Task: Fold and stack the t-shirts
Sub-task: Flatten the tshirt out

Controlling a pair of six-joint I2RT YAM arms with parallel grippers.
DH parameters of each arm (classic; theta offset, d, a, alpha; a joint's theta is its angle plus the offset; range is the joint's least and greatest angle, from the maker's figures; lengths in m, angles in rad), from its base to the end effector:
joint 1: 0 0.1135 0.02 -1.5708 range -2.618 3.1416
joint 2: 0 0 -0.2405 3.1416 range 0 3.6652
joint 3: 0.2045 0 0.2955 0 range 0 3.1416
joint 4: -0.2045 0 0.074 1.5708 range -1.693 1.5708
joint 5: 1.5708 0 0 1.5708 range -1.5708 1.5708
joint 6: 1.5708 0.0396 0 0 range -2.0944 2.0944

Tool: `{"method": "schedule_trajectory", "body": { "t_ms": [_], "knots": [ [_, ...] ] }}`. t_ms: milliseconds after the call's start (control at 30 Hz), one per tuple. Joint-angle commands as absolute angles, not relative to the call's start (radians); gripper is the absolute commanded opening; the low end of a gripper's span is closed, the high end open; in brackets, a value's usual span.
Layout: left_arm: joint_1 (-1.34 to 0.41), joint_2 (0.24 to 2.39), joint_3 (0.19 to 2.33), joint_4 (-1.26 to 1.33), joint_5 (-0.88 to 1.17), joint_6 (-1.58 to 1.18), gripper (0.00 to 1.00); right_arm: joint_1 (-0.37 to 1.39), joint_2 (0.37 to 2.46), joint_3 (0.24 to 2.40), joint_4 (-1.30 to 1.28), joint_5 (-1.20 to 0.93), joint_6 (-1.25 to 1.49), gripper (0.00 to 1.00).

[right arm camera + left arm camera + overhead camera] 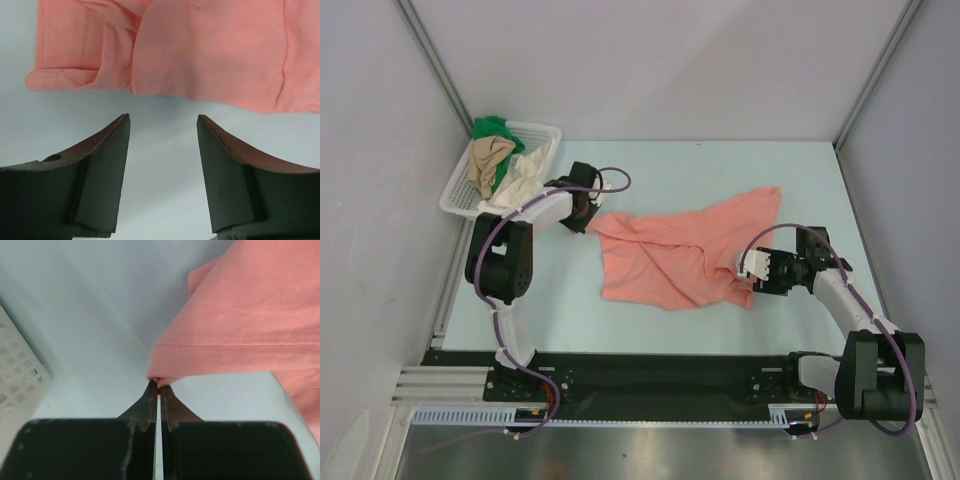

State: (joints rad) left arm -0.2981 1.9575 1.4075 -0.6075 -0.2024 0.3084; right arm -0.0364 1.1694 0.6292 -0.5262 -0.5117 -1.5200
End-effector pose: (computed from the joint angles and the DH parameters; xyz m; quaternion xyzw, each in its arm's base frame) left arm 0.4172 -0.1199 0.1329 0.2710 0.9355 0.0999 0.2036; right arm 0.2580 0.0100 0.1425 -0.6795 0.6480 0.0051 0.3440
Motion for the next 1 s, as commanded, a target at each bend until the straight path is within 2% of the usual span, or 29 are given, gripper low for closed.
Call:
{"method": "schedule_trajectory", "body": {
  "t_ms": [0,400,733,967],
  "knots": [
    [-0.307,1.917,1.399,-0.588,-0.227,0.325,0.0,-0.022,1.198,0.661,-0.522,-0.511,-1.569,0.6],
    [-0.31,1.927,1.397,-0.589,-0.236,0.327,0.0,0.029,1.288,0.684,-0.485,-0.485,-1.532,0.56],
    [-0.31,1.936,1.408,-0.586,-0.242,0.328,0.01,0.037,1.364,0.715,-0.469,-0.442,-1.499,0.46],
    [-0.31,1.944,1.414,-0.589,-0.244,0.327,0.0,0.044,1.374,0.723,-0.48,-0.439,-1.499,0.43]
  ]
}}
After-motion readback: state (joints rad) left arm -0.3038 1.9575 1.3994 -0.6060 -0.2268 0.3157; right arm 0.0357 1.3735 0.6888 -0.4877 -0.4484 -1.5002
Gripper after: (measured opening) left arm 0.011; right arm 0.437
